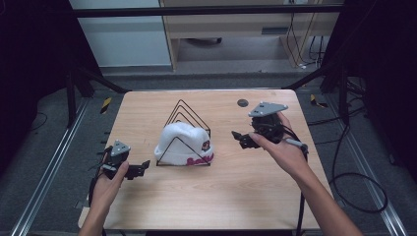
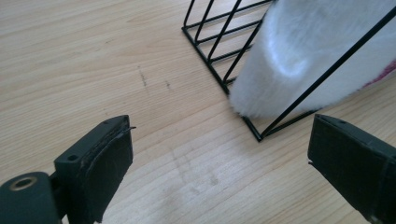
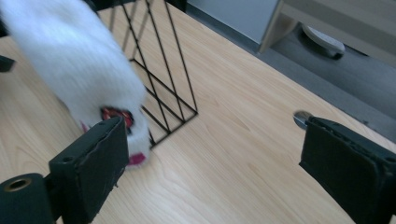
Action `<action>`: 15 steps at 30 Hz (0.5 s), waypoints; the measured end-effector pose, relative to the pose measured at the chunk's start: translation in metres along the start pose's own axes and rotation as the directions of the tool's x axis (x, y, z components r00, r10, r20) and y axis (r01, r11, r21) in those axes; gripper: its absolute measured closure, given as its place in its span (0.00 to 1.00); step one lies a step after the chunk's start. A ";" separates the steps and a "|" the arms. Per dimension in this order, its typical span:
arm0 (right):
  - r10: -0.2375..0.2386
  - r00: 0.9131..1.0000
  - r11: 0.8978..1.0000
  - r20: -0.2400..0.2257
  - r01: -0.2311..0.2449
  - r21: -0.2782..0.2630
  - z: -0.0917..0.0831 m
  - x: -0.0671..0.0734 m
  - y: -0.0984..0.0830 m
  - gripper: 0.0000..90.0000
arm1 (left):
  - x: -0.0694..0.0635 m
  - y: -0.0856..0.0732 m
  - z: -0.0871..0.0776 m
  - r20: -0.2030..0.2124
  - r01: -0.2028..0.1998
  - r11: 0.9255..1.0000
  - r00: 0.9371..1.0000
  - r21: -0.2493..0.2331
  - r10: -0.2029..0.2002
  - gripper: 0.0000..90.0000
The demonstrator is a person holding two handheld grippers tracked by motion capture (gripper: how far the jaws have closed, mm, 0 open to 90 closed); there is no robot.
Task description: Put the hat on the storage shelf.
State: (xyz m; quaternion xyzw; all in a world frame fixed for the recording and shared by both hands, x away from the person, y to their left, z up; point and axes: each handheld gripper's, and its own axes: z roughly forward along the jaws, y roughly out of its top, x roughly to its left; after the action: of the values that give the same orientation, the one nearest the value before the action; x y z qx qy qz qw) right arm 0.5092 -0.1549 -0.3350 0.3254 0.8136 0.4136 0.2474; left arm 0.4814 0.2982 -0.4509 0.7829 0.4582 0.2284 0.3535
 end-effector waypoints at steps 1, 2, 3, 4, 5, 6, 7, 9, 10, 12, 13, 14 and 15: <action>0.009 1.000 1.000 0.008 -0.009 0.004 -0.001 -0.003 -0.006 0.10 | 0.001 -0.001 0.000 -0.002 -0.002 1.000 1.000 -0.001 0.002 0.07; 0.018 1.000 1.000 0.011 -0.018 0.008 -0.002 -0.006 -0.011 0.10 | 0.002 -0.003 0.000 -0.001 -0.002 1.000 1.000 -0.001 0.002 0.07; 0.027 1.000 1.000 0.015 -0.027 0.014 -0.003 -0.009 -0.017 0.11 | 0.002 -0.004 -0.001 -0.003 -0.005 1.000 1.000 0.009 0.005 0.07; 0.032 0.999 0.999 0.022 -0.033 0.017 -0.004 -0.012 -0.022 0.11 | 0.003 -0.006 -0.001 -0.005 -0.008 1.000 1.000 0.011 0.008 0.07; 0.035 0.999 0.999 0.027 -0.036 0.021 -0.004 -0.014 -0.027 0.11 | 0.004 -0.007 -0.001 -0.004 -0.006 1.000 1.000 0.015 0.007 0.07; 0.041 0.999 0.999 0.031 -0.041 0.025 -0.005 -0.016 -0.031 0.11 | 0.005 -0.008 -0.001 -0.007 -0.009 1.000 1.000 0.019 0.009 0.07; 0.049 0.998 0.998 0.035 -0.050 0.029 -0.005 -0.018 -0.036 0.11 | 0.006 -0.010 -0.001 -0.009 -0.004 1.000 1.000 0.017 0.004 0.07; 0.052 0.998 0.998 0.043 -0.054 0.041 -0.006 -0.021 -0.045 0.12 | 0.008 -0.012 -0.002 -0.007 -0.004 1.000 1.000 0.020 0.004 0.07; 0.059 0.997 0.997 0.048 -0.062 0.045 -0.006 -0.022 -0.050 0.12 | 0.009 -0.014 -0.002 -0.008 -0.006 1.000 1.000 0.023 0.006 0.07; 0.072 0.996 0.996 0.052 -0.075 0.052 -0.006 -0.024 -0.060 0.12 | 0.010 -0.016 -0.001 -0.006 -0.010 0.999 1.000 0.032 0.010 0.07; 0.077 0.995 0.995 0.056 -0.081 0.056 -0.006 -0.026 -0.065 0.12 | 0.010 -0.018 -0.001 -0.007 -0.010 0.999 1.000 0.034 0.011 0.07; 0.087 0.995 0.994 0.058 -0.090 0.060 -0.006 -0.026 -0.070 0.12 | 0.011 -0.019 0.000 -0.006 -0.011 0.999 1.000 0.040 0.011 0.07; 0.091 0.994 0.993 0.059 -0.095 0.065 -0.005 -0.027 -0.076 0.12 | 0.011 -0.020 0.000 -0.004 -0.010 0.999 1.000 0.040 0.010 0.07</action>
State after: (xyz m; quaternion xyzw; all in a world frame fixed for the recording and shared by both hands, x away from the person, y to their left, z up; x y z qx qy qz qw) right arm 0.4994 -0.2110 -0.3919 0.3824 0.8039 0.3876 0.2392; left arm 0.4754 0.3145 -0.4663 0.7917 0.4594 0.2227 0.3354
